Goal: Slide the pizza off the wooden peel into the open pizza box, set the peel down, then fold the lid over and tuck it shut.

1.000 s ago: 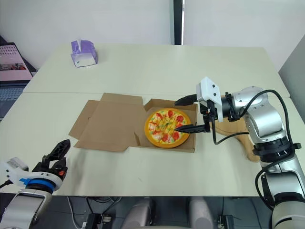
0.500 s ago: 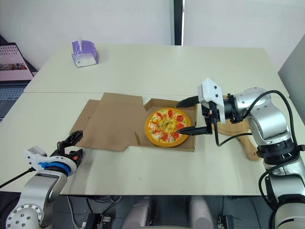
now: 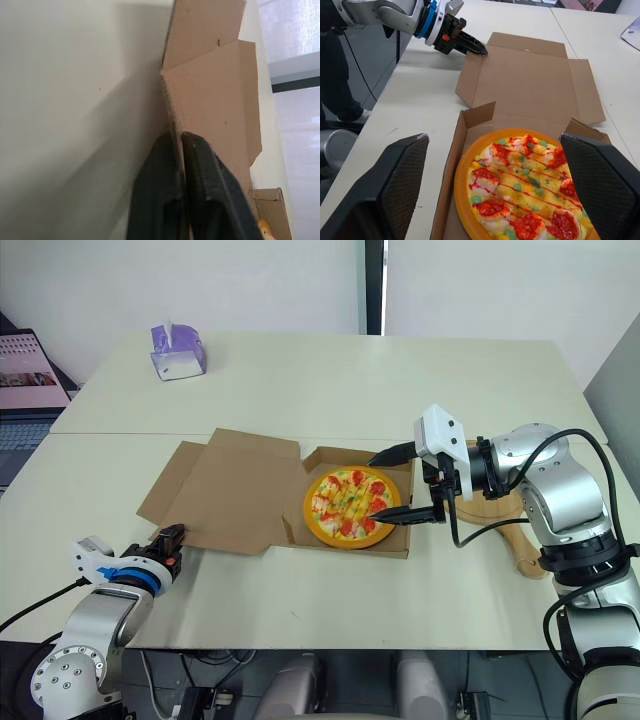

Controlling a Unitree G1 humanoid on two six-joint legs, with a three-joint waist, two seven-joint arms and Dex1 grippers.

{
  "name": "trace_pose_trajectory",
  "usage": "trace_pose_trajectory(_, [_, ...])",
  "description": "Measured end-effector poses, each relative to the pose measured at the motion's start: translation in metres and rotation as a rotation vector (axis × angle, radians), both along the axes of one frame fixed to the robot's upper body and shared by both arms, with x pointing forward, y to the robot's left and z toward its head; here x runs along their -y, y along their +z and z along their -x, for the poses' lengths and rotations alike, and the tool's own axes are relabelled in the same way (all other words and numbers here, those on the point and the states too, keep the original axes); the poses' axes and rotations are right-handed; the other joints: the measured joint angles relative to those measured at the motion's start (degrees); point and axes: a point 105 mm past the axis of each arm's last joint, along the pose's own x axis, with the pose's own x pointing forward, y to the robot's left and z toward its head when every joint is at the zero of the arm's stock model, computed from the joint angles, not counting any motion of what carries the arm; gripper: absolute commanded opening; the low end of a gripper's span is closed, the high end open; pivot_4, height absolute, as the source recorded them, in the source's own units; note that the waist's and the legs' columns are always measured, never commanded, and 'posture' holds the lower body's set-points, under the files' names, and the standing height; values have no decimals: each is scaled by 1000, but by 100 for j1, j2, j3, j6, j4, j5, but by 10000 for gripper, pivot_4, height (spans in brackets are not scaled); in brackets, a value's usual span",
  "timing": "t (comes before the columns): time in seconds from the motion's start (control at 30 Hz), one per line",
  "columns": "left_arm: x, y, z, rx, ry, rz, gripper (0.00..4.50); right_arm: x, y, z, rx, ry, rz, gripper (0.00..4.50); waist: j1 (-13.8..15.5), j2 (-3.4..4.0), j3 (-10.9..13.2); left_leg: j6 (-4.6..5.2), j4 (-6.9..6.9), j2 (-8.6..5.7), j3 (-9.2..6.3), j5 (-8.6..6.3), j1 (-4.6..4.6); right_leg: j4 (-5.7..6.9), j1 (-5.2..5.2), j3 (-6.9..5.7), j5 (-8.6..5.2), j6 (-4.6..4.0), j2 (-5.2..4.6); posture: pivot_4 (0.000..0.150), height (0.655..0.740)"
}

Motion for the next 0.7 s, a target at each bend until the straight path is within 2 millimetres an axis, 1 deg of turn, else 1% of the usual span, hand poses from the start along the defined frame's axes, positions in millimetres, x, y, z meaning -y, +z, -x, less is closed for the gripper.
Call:
trace_pose_trajectory(0.2, [0, 6, 8, 6, -9, -45, 437, 0, 0, -5, 22, -38, -5, 45000, -7, 0, 0, 0, -1, 1, 0, 0, 1, 0, 0, 0, 0, 0, 0, 1500, 7400])
trace_pose_trajectory(0.3, [-2, 9, 10, 5, -15, -74, 437, -1, -4, -23, 67, -147, 0, 45000, -20, -1, 0, -3, -1, 3, 2, 1, 2, 0, 0, 1, 0, 0, 2, 1500, 7400])
trace_pose_trajectory(0.43, [-3, 19, 13, 27, -39, -139, 437, 2, -9, -51, 115, -285, -3, 45000, -24, -3, 1, -5, -3, 2, 2, 3, 1, -1, -3, 2, 0, -1, 3, 1500, 7400])
trace_pose_trajectory(0.53, [-7, 26, 13, 38, -51, -201, 0, 6, -12, -69, 164, -365, 32, 38844, -34, -3, 1, -5, -5, 3, 6, 3, 1, -2, -4, 4, 0, -1, 3, 1500, 7400])
trace_pose_trajectory(0.67, [-11, 36, 11, 57, -75, -290, 0, 8, -17, -92, 247, -439, 88, 25431, -44, -3, 2, -6, -6, 4, 4, 3, 1, -2, -5, 3, 0, -2, 6, 1500, 7400])
trace_pose_trajectory(0.7, [-14, 39, 8, 54, -93, -337, 0, 7, -19, -101, 279, -460, 114, 21929, -53, -3, 1, -6, -6, 4, 6, 3, 3, 0, -5, 4, -1, -2, 8, 1500, 7400])
